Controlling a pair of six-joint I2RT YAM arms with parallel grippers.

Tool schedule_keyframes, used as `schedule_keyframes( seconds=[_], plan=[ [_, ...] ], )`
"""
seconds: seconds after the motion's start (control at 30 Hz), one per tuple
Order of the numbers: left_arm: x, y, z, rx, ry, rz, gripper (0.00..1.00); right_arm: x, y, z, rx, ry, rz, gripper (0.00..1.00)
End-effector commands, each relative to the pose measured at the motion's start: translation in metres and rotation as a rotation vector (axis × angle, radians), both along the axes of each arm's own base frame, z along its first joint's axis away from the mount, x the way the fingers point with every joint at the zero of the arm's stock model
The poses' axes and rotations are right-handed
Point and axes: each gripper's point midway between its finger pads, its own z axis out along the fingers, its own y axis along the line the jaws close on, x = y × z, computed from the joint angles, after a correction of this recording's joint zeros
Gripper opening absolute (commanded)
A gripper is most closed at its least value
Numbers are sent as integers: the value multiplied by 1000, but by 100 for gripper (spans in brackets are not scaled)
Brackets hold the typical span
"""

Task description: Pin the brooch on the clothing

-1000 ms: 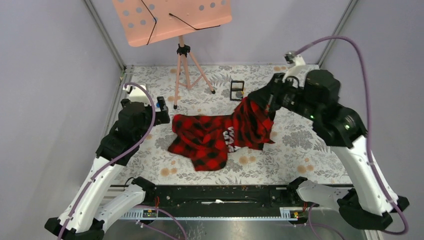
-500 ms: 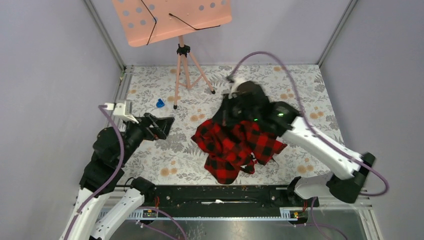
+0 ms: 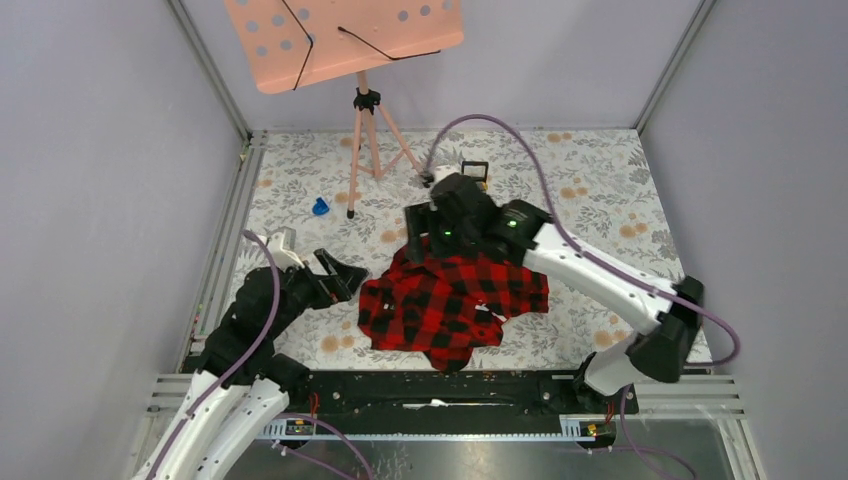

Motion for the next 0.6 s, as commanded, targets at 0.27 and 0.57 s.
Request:
schedule_keyframes(
  seconds=[0.27,0.57],
  plan=[
    [33,-39,-66,-80,177,-43,99,5,-212,-113,-195,179,-414,83],
    [56,-52,-98,-181,274,38,92,11,-262,-146,-175,269,-598,80]
  ],
)
